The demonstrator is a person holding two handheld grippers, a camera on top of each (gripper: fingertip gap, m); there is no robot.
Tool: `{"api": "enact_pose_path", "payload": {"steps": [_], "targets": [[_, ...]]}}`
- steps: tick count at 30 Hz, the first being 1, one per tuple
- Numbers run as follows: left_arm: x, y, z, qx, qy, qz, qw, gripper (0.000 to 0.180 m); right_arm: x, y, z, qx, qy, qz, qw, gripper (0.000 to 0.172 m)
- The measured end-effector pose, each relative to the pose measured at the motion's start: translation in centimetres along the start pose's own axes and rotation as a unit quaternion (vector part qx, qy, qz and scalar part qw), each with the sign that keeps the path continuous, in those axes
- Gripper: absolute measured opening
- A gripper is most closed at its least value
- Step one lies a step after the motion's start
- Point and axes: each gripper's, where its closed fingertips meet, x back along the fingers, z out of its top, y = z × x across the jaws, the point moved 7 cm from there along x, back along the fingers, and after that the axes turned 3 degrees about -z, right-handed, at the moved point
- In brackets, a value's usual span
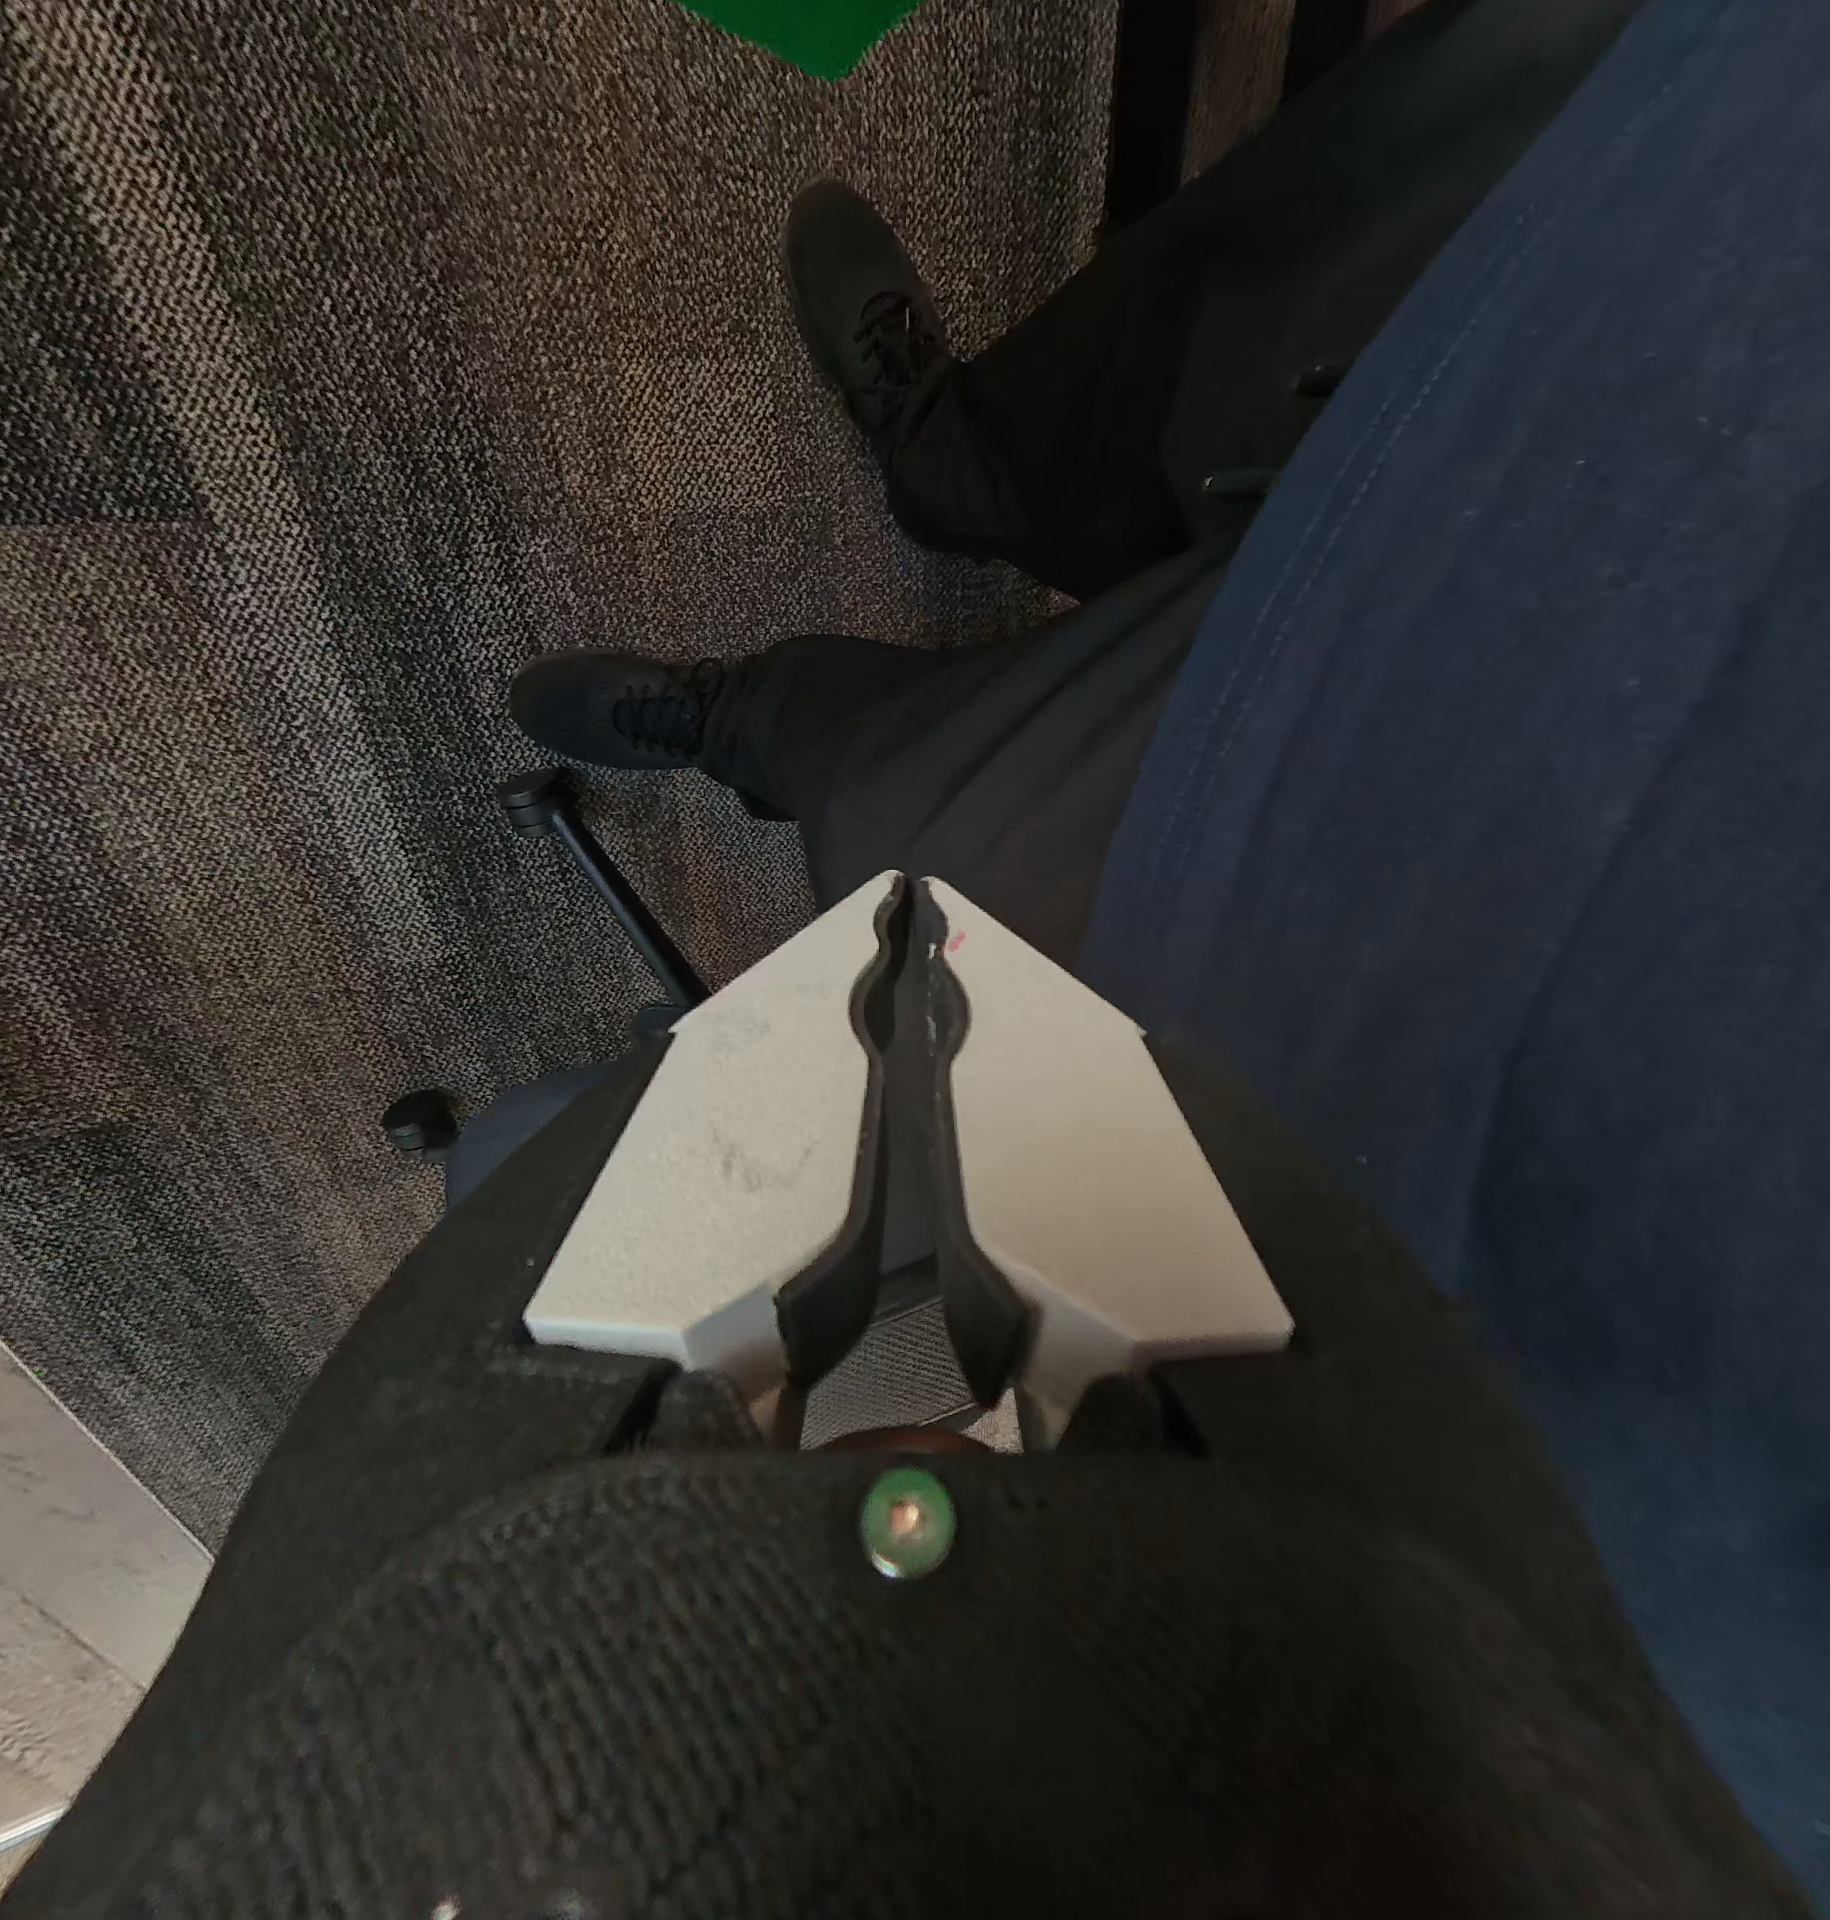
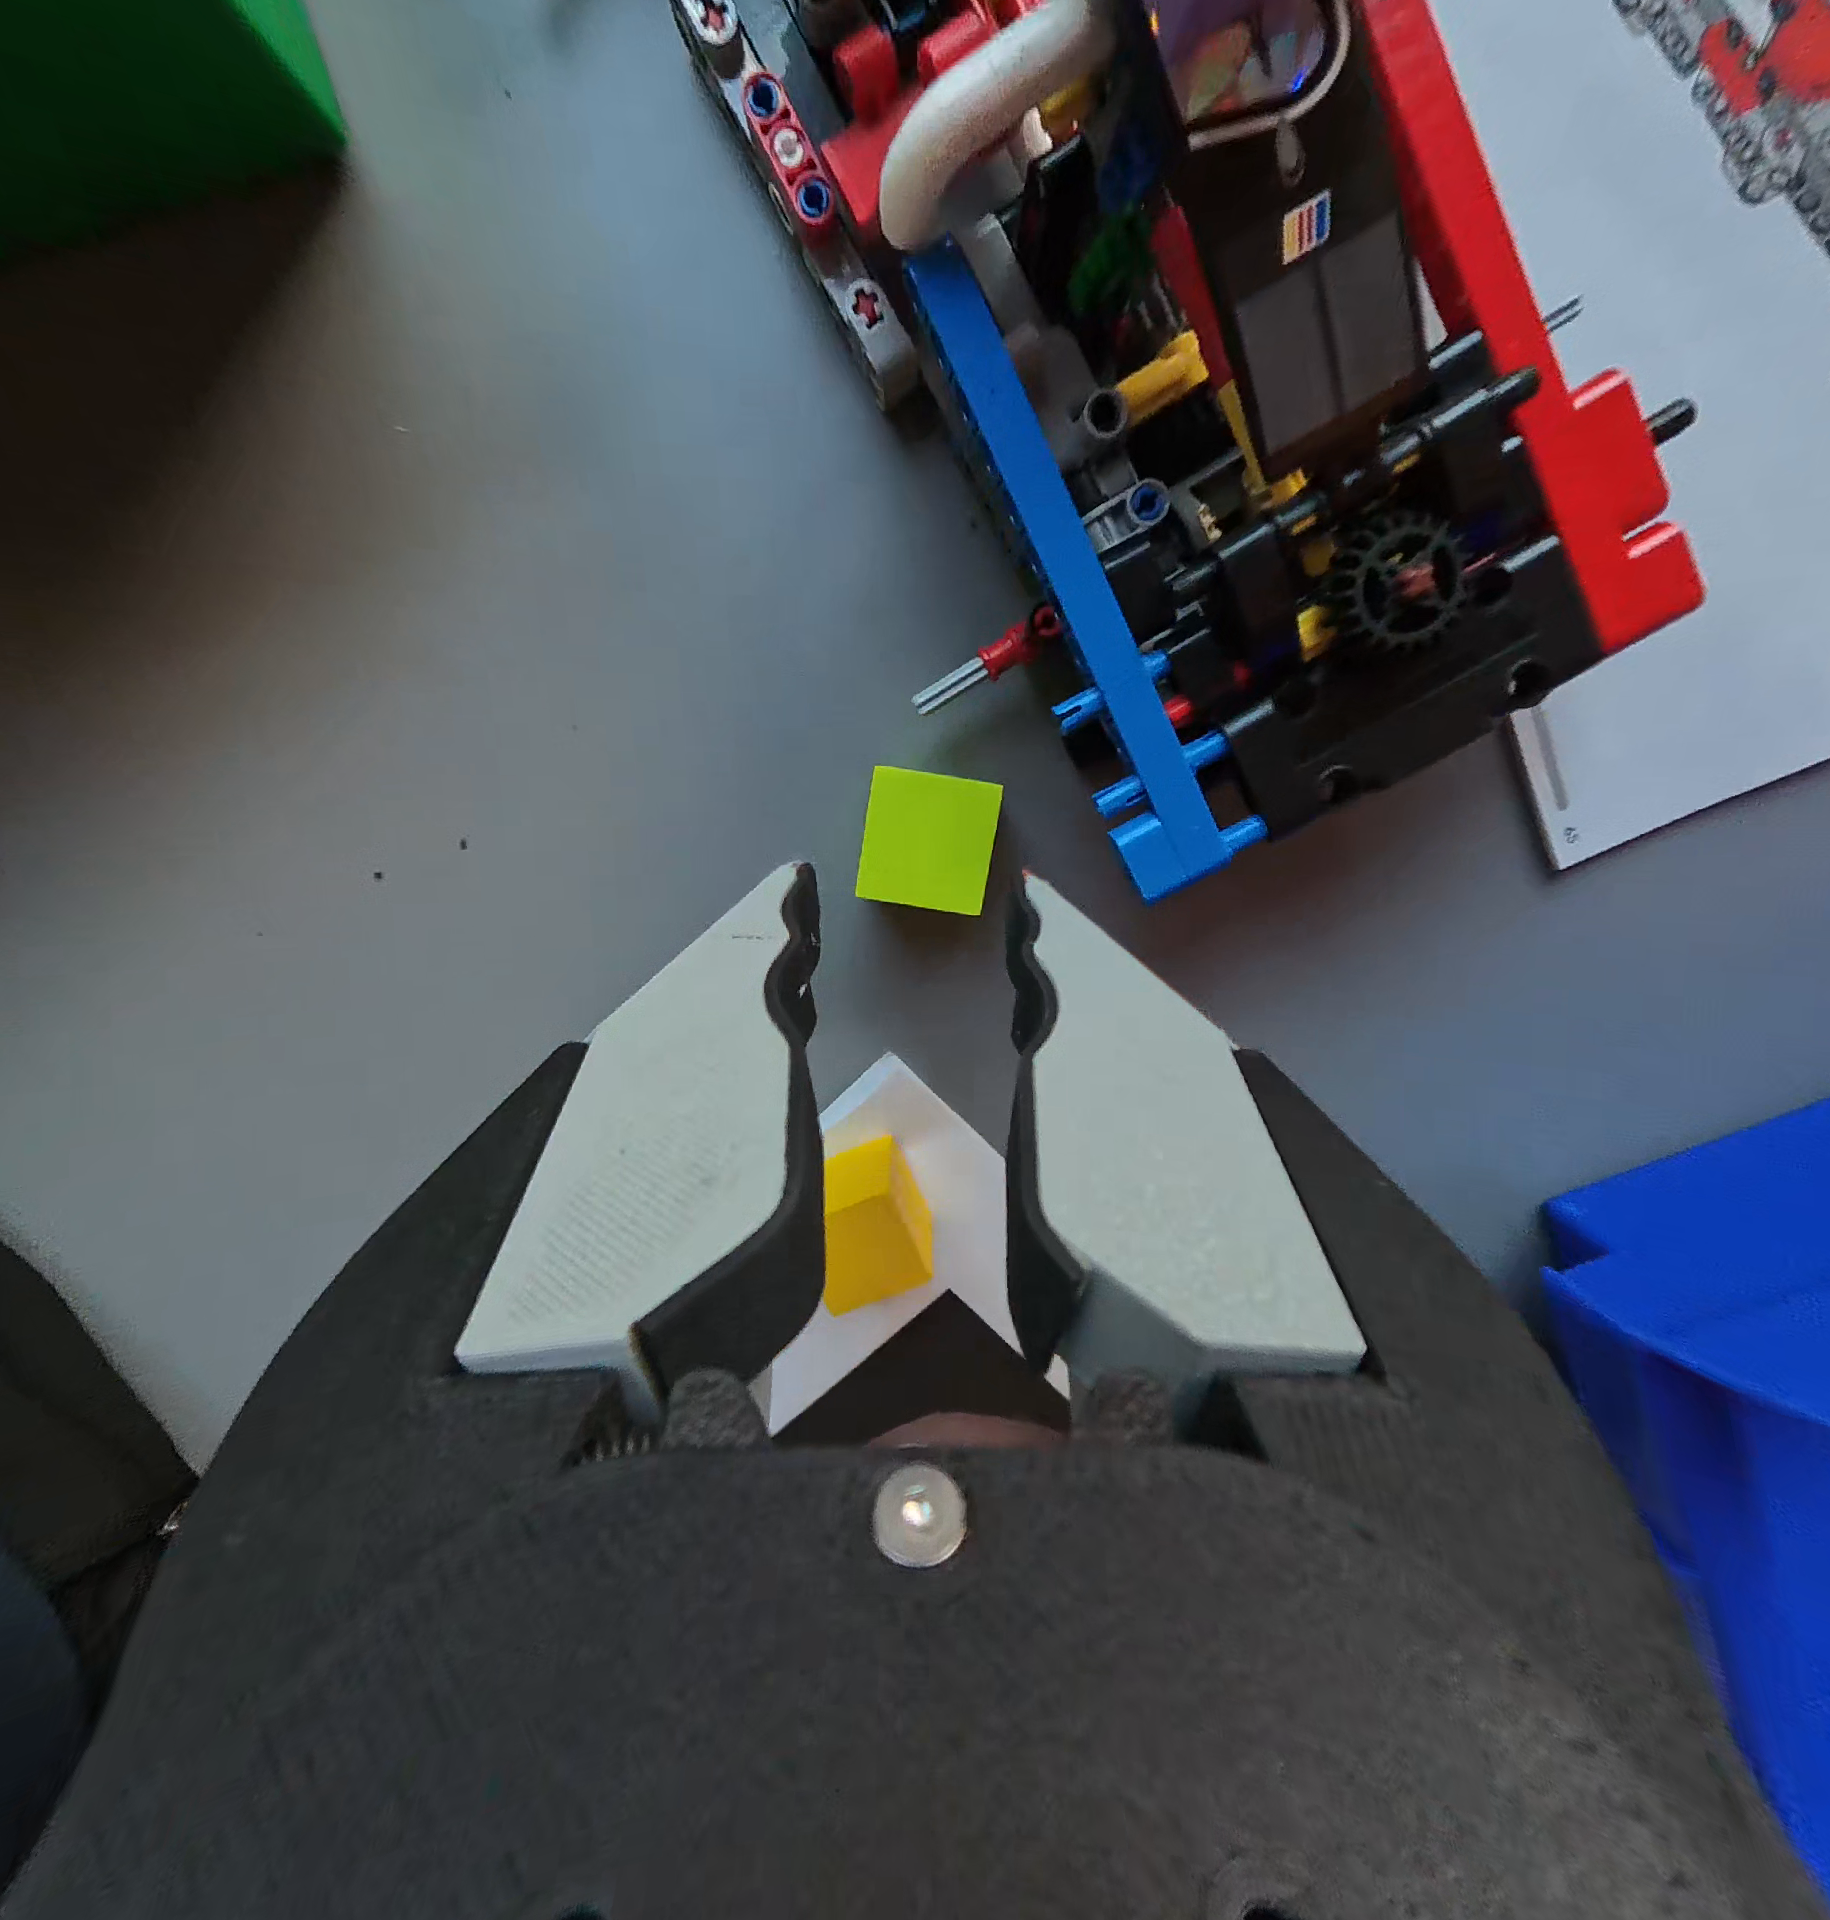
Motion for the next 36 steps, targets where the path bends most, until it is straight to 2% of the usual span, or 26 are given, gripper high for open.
{"api": "enact_pose_path", "payload": {"steps": [6, 10, 18, 24, 27, 31, 36], "targets": [[0.1, -0.1, 0.1, -0.008, -0.007, 0.003, 1.000, 0.000, -1.7, -0.2, -0.4, -0.015, -0.021, -0.003, 1.000, 0.034], [-0.1, 0.0, -0.1, -0.018, -0.019, 0.004, 1.000, 0.000, -2.5, -0.3, -0.7, -0.019, -0.032, -0.005, 0.999, 0.026], [-0.4, 0.0, 0.0, -0.016, -0.015, 0.000, 1.000, 0.000, 0.1, -0.8, -0.1, -0.009, -0.001, 0.010, 1.000, 0.025], [-0.8, 0.0, -0.2, -0.011, -0.014, -0.005, 1.000, 0.000, 5.7, 0.3, 4.6, 0.023, 0.093, 0.023, 0.995, 0.025], [-0.9, 0.0, -0.2, -0.012, -0.015, -0.006, 1.000, 0.000, 7.1, 2.2, 7.7, 0.044, 0.103, 0.013, 0.994, 0.025], [-0.9, 0.0, -0.2, -0.008, -0.010, -0.005, 1.000, 0.000, 6.3, 3.9, 10.7, 0.058, 0.074, 0.033, 0.995, 0.025], [-0.7, 0.0, -0.9, 0.004, -0.008, -0.003, 1.000, 0.000, 4.7, 4.6, 12.7, 0.131, 0.036, 0.039, 0.990, 0.025]]}}
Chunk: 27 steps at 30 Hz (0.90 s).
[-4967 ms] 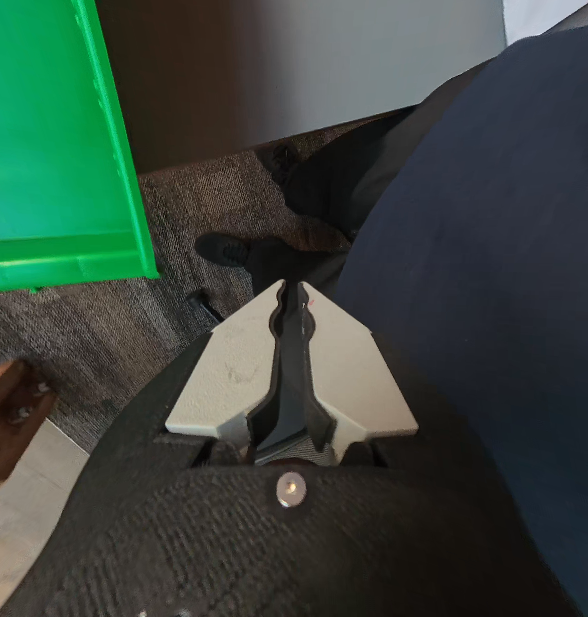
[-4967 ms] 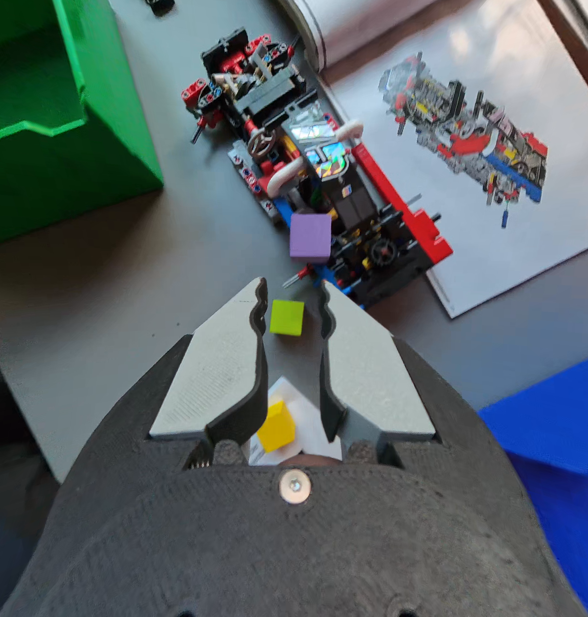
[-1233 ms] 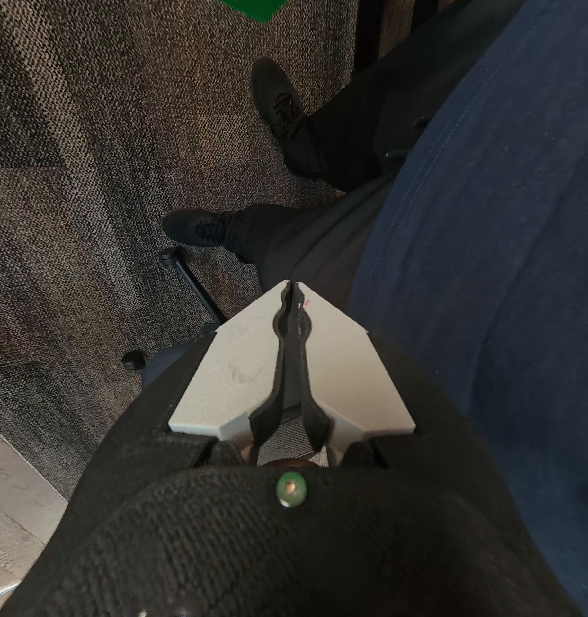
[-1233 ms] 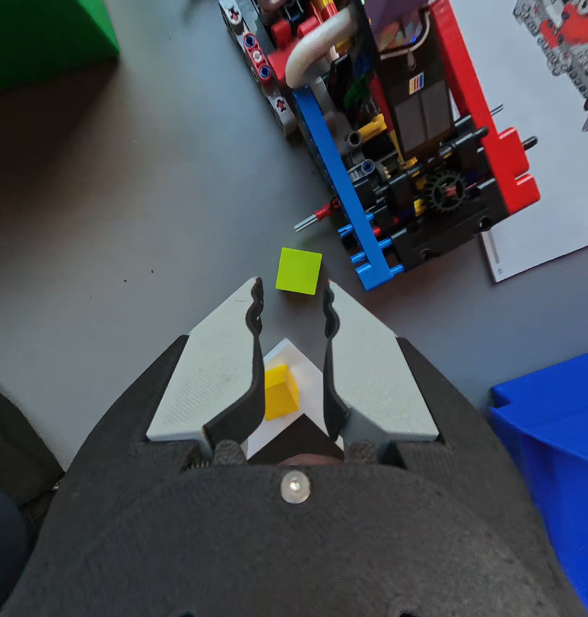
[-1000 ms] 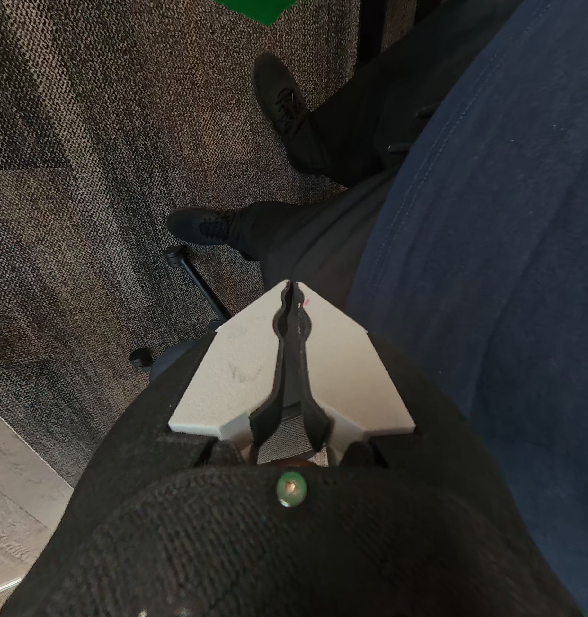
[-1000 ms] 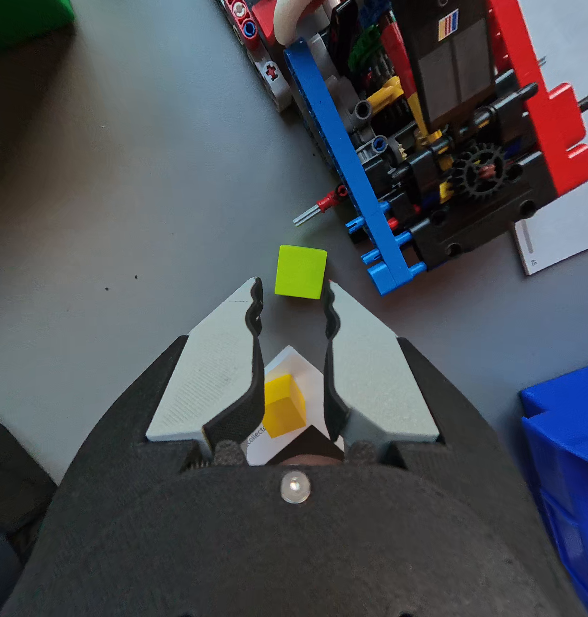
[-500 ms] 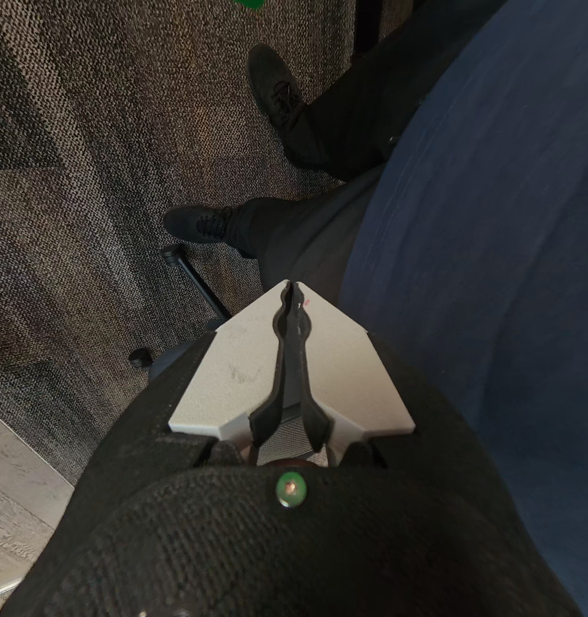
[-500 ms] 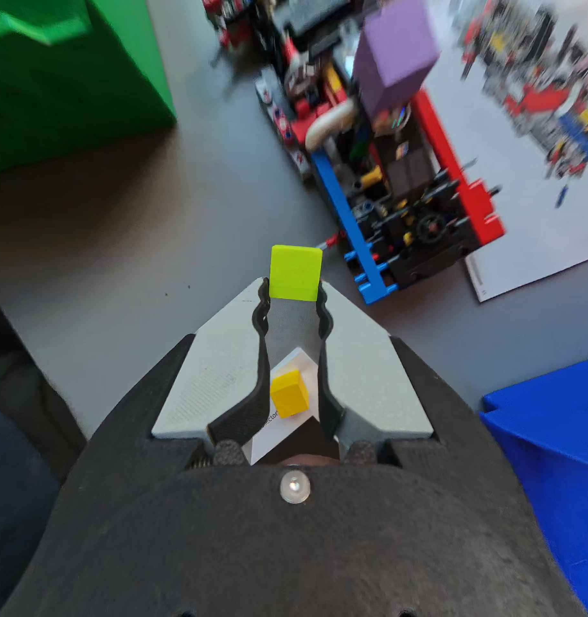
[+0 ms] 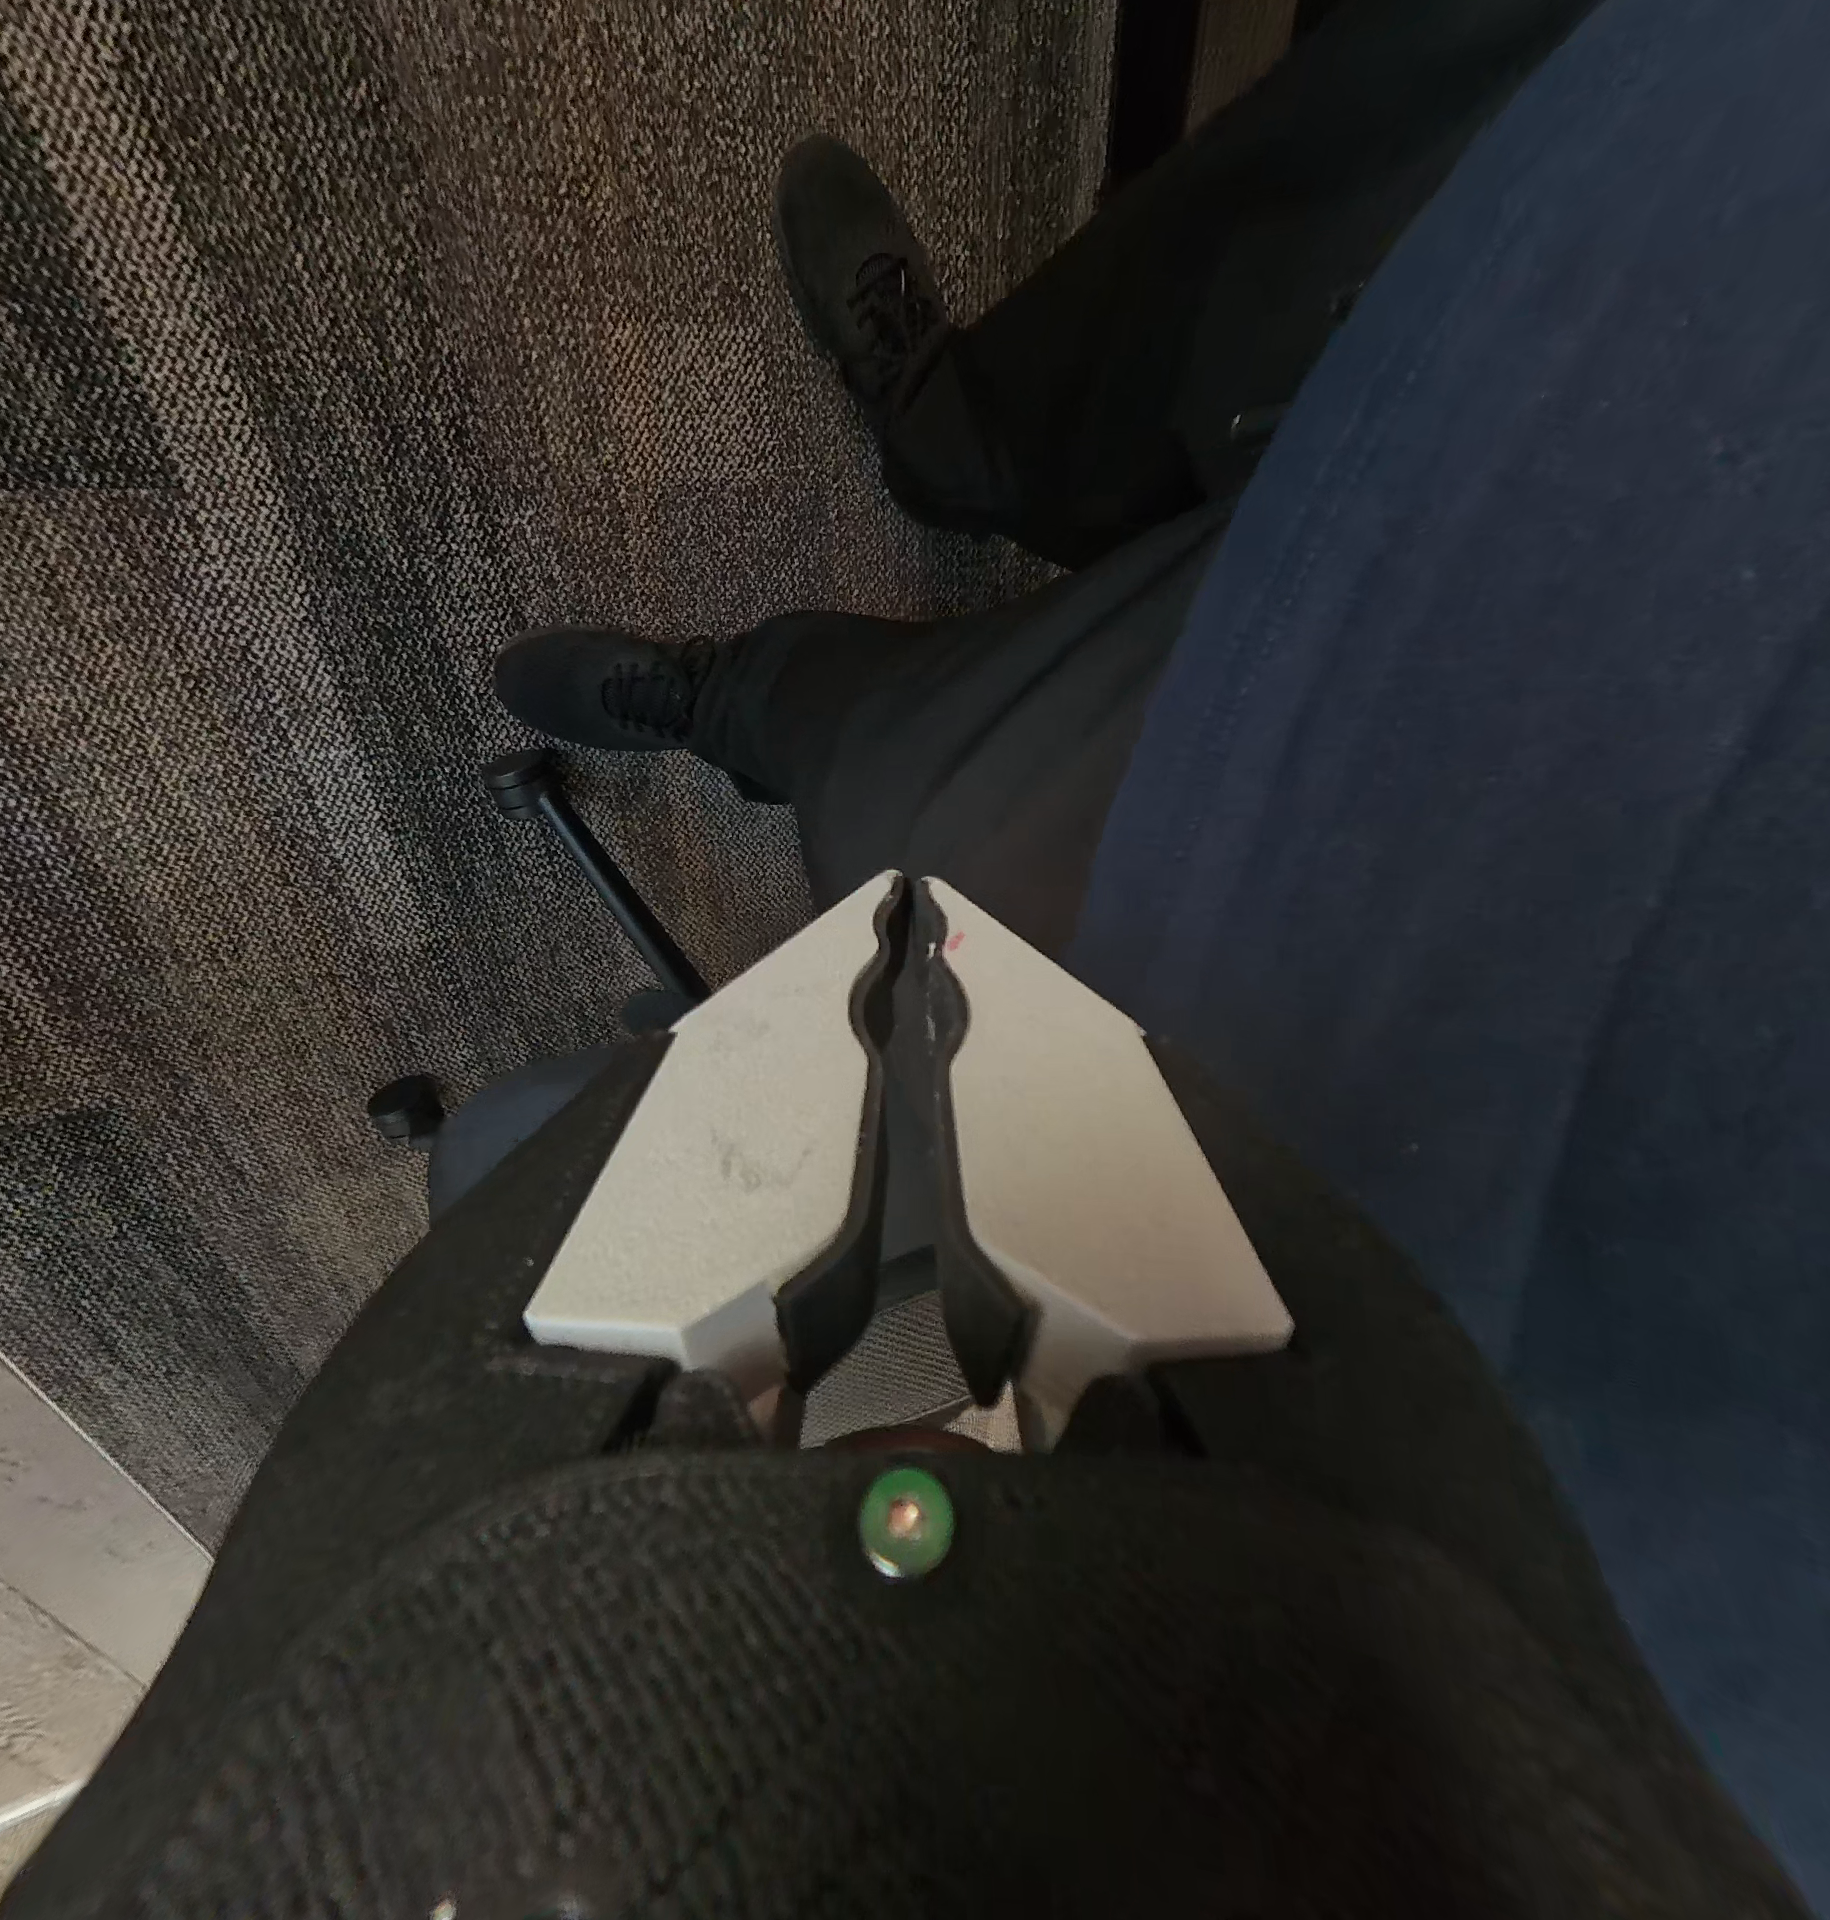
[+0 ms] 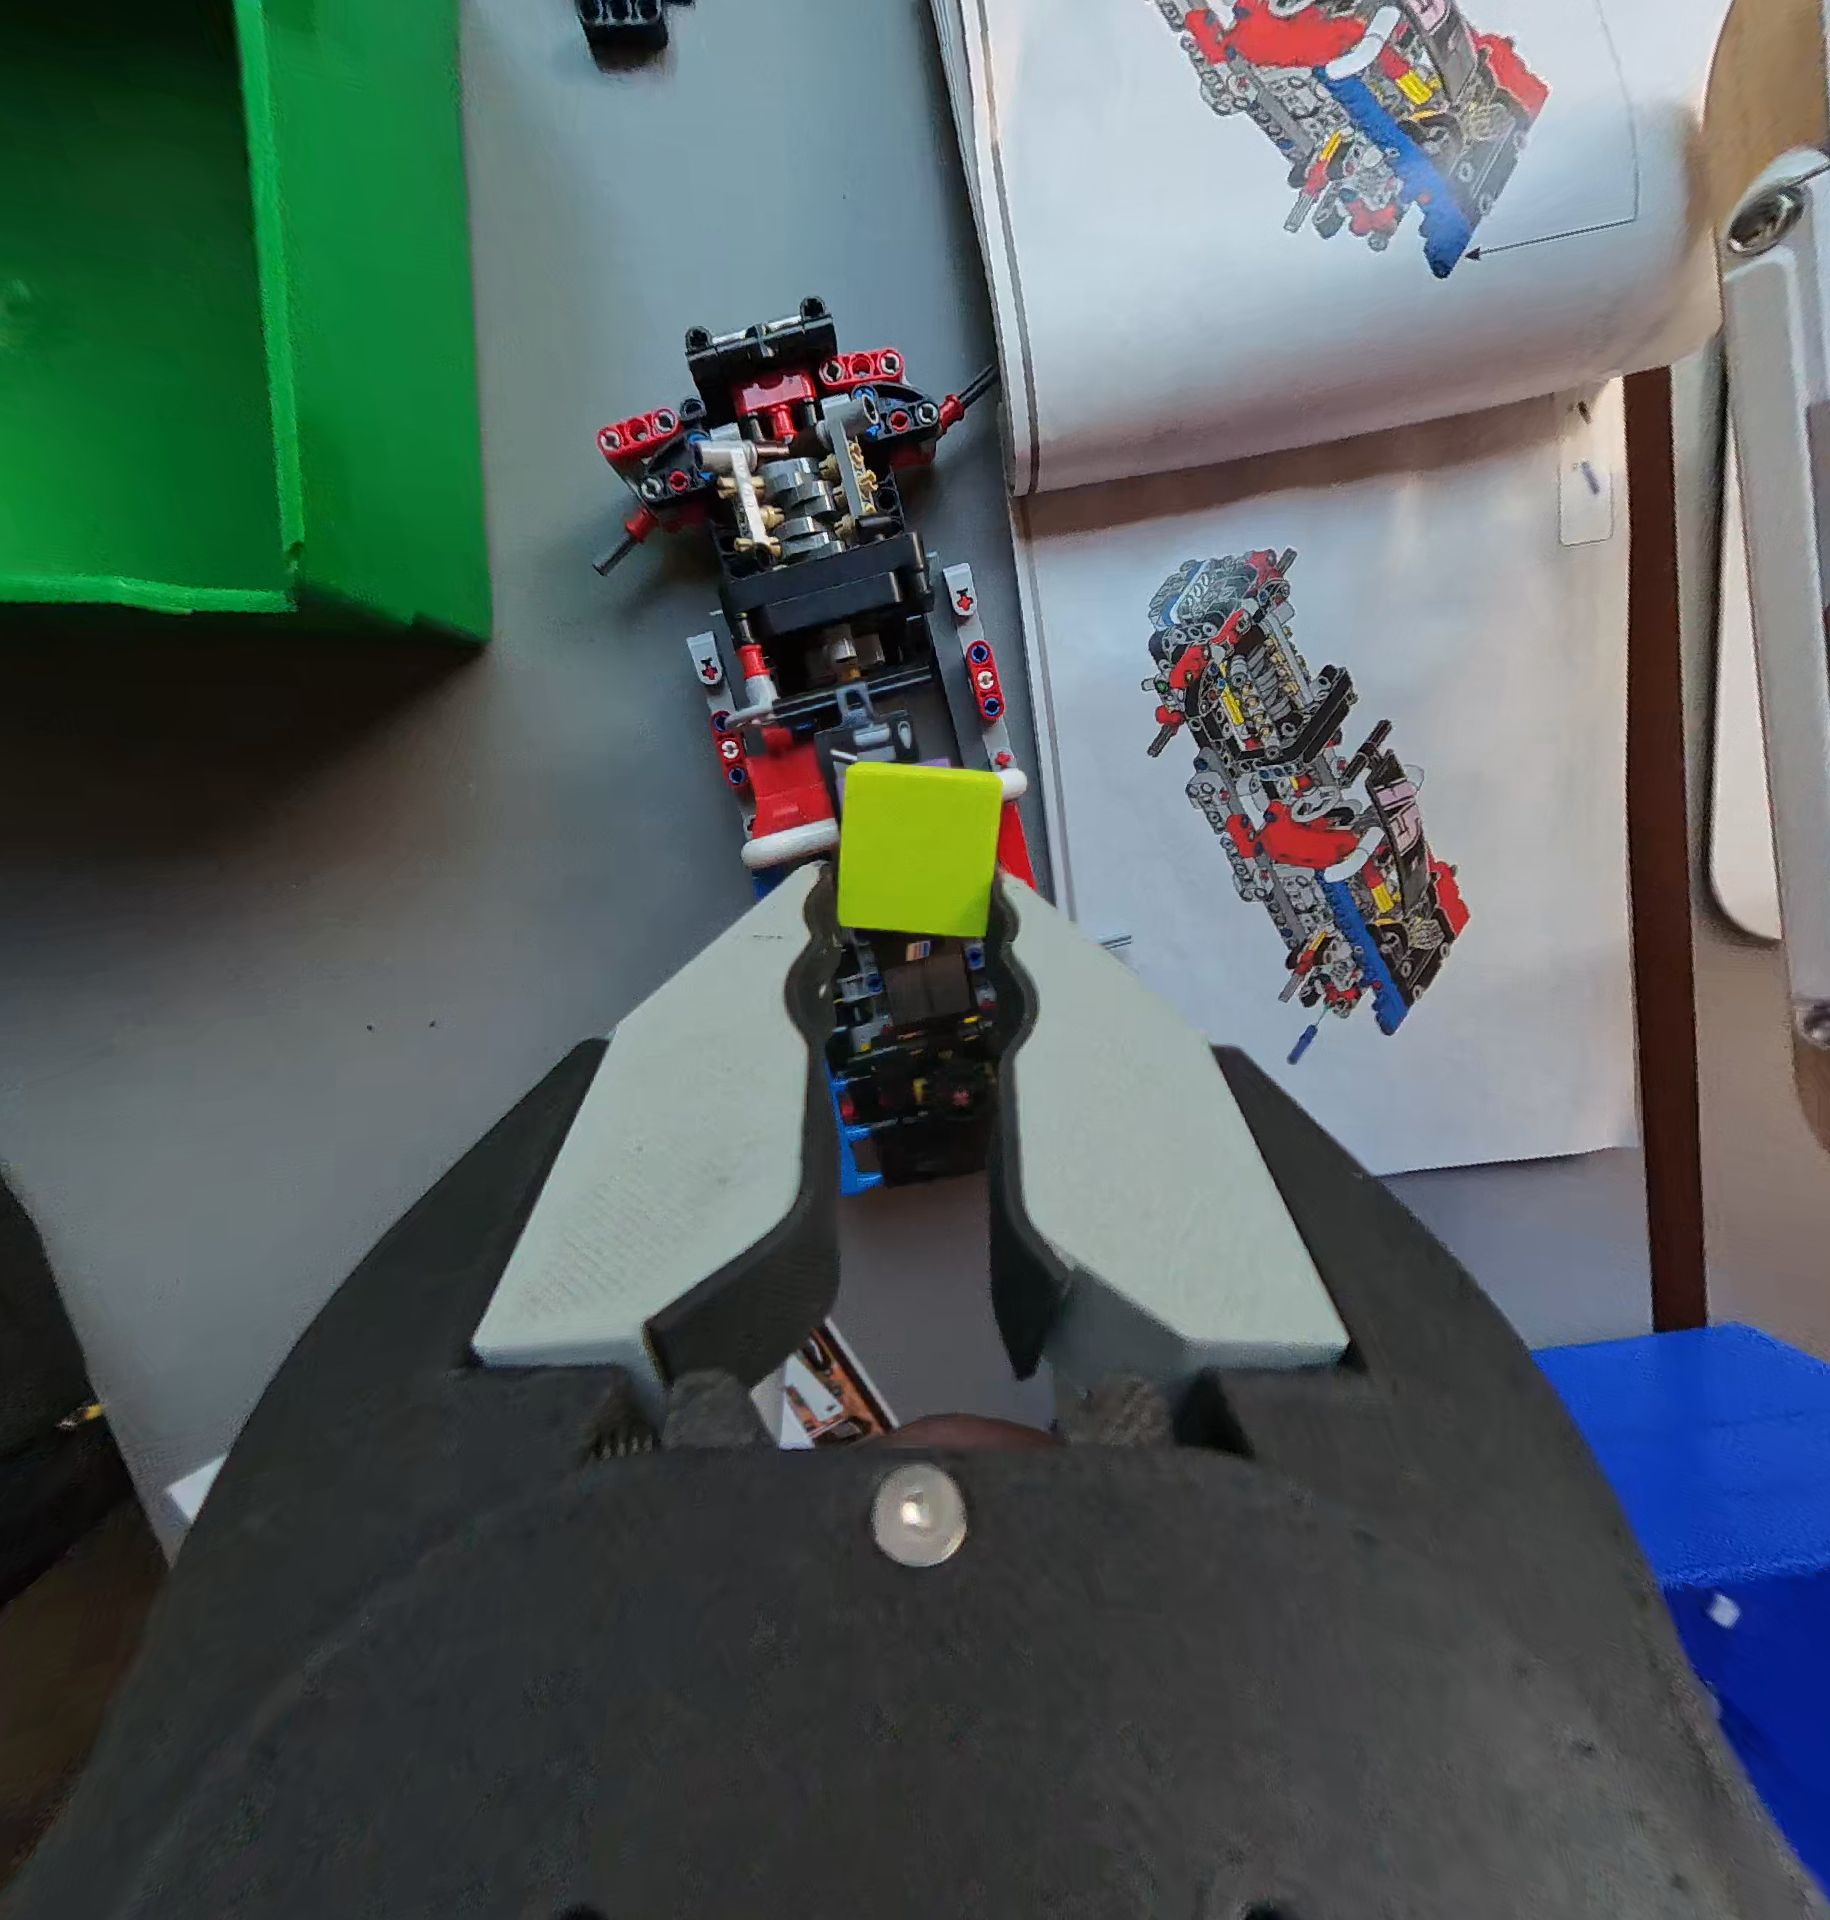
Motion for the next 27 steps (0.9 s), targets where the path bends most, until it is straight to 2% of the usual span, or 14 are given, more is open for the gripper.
{"api": "enact_pose_path", "payload": {"steps": [10, 17, 20, 27], "targets": [[-0.3, 0.4, -1.3, 0.026, -0.001, 0.000, 1.000, 0.000, -2.5, 0.2, 0.3, 0.042, -0.045, 0.013, 0.998, 0.026], [-0.4, 0.8, -1.0, 0.023, -0.002, -0.002, 1.000, 0.000, -2.5, 0.1, 0.0, 0.034, -0.036, 0.014, 0.999, 0.031], [-0.5, 0.6, -0.8, 0.019, -0.005, -0.003, 1.000, 0.000, -2.2, 0.2, -0.1, 0.022, -0.025, 0.017, 0.999, 0.025], [0.1, 0.0, -0.1, 0.008, -0.003, 0.002, 1.000, 0.000, -2.5, 0.1, -0.1, 0.005, -0.028, 0.020, 0.999, 0.027]]}}
